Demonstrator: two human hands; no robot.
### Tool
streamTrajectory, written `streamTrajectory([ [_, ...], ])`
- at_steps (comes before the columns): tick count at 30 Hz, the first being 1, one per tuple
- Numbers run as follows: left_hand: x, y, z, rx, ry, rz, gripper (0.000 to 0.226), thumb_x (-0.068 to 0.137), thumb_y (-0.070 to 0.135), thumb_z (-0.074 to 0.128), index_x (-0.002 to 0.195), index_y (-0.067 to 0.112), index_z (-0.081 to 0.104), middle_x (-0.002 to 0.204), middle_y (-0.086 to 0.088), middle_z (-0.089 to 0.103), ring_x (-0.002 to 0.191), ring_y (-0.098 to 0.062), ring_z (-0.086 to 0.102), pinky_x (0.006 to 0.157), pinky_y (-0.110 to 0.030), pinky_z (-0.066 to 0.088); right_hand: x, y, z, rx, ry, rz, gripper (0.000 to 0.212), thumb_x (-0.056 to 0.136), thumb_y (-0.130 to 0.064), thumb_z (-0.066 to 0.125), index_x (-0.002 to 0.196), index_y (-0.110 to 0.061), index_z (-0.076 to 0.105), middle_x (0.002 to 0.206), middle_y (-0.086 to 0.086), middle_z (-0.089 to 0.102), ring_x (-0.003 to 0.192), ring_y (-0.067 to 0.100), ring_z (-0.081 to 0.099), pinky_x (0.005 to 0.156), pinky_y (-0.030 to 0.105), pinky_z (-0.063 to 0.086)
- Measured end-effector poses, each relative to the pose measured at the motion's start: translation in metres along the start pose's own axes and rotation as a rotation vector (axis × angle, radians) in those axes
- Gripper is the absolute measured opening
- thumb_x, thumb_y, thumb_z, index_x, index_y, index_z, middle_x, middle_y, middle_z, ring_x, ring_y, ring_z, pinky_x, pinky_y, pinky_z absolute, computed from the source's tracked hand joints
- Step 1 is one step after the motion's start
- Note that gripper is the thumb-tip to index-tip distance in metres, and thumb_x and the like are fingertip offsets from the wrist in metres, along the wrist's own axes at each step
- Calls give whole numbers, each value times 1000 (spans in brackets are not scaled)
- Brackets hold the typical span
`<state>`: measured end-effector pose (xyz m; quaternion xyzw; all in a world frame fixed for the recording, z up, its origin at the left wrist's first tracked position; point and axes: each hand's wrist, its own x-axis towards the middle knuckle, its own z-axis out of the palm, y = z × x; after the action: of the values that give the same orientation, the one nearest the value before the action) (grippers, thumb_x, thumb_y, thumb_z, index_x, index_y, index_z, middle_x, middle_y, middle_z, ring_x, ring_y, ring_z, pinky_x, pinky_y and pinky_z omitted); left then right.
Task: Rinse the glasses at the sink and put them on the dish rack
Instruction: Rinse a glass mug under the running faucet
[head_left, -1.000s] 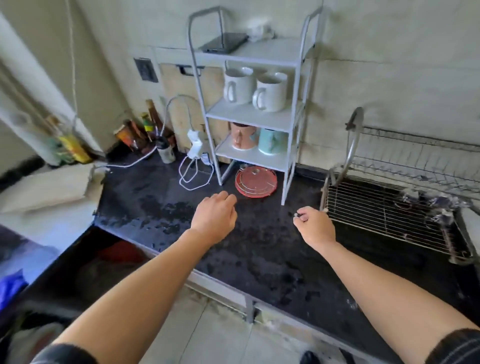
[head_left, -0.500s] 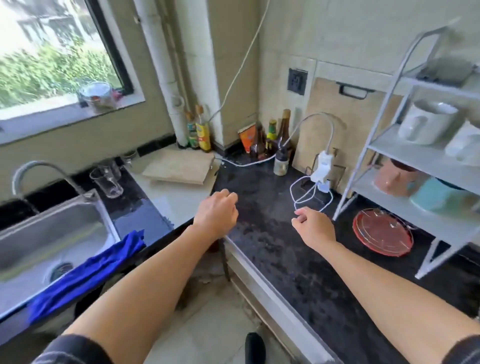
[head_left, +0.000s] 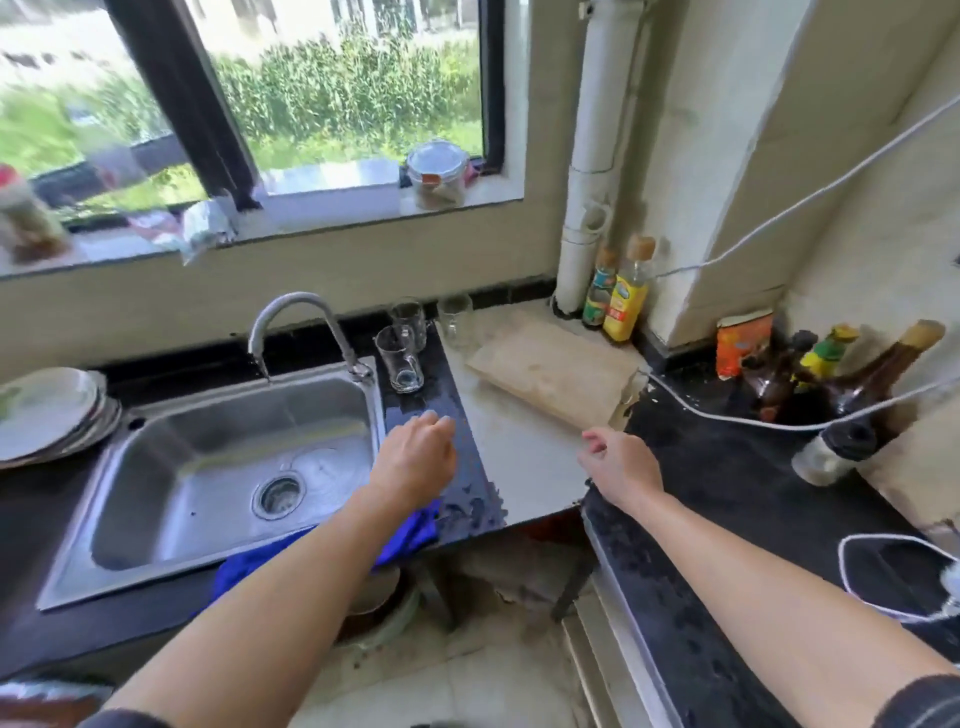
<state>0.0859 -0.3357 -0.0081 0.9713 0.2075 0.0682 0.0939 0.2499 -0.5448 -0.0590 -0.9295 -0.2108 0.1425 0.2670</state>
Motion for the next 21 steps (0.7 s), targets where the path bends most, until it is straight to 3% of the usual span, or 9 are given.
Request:
streamTrajectory([
  [11,55,-178,8,-61,-91,-170,25,93,22,44,108,10,61,108,-10,60,102,-32,58,81,-41,48,117,-160,108,-39,-130,-61,31,85,-33,60,114,-24,67,107,-5,70,97,21,64,80,29,50],
  [14,61,-205,18,-92,-137,-215,26,93,22,44,109,11,61,109,-9,60,101,-31,58,81,-38,47,144,-188,124,-12,-162,-69,35,88,-37,62,119,-20,65,101,-5,68,96,20,63,77,26,45],
  [21,69,-233,46,-145,-226,-374,29,96,24,42,119,15,56,119,-3,57,106,-25,55,83,-34,44,236,-232,154,-63,-185,-37,48,95,-53,48,129,-20,56,113,5,67,100,27,62,81,33,48],
])
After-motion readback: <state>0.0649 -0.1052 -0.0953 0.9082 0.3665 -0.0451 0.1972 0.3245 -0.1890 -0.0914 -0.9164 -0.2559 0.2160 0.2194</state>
